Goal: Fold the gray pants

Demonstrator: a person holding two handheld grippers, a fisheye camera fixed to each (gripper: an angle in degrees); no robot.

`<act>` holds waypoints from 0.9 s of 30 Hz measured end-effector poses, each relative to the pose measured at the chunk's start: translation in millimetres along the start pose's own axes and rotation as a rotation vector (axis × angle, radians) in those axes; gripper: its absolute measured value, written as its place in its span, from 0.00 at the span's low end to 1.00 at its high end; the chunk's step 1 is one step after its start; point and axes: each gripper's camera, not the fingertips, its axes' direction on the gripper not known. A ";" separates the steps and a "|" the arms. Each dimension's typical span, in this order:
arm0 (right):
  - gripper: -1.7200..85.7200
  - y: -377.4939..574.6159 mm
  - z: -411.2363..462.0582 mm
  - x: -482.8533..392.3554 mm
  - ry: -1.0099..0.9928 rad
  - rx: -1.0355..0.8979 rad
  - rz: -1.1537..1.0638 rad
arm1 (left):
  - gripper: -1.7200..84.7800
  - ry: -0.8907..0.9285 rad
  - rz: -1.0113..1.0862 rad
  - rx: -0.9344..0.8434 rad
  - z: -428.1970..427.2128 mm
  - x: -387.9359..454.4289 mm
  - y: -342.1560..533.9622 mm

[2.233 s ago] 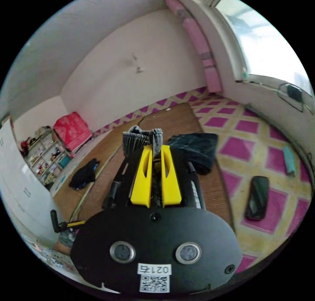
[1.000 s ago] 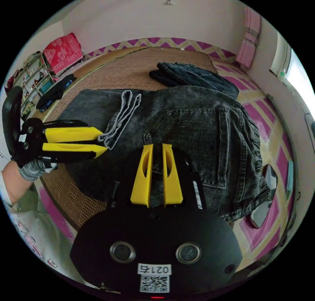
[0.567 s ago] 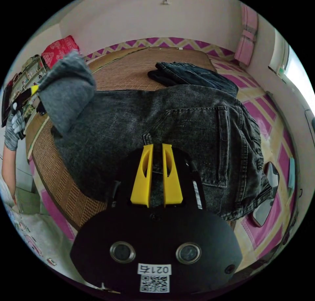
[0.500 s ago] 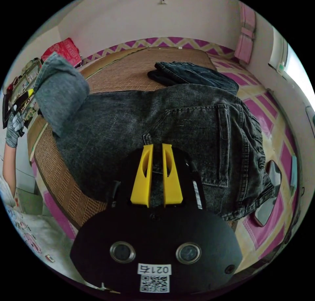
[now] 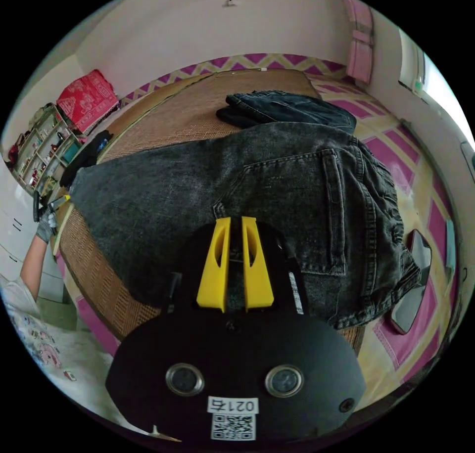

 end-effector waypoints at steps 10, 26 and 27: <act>0.13 -96.5 -5.4 -8.0 0.131 0.006 -0.461 | 0.09 0.030 0.505 0.102 -23.5 101.4 -46.4; 0.07 -172.6 8.6 -18.9 0.046 -0.273 -0.756 | 0.14 -0.001 1.027 -0.260 79.2 192.1 -92.3; 0.06 -168.7 4.4 -21.1 0.055 -0.262 -0.778 | 0.14 0.000 1.022 -0.263 79.0 191.1 -92.4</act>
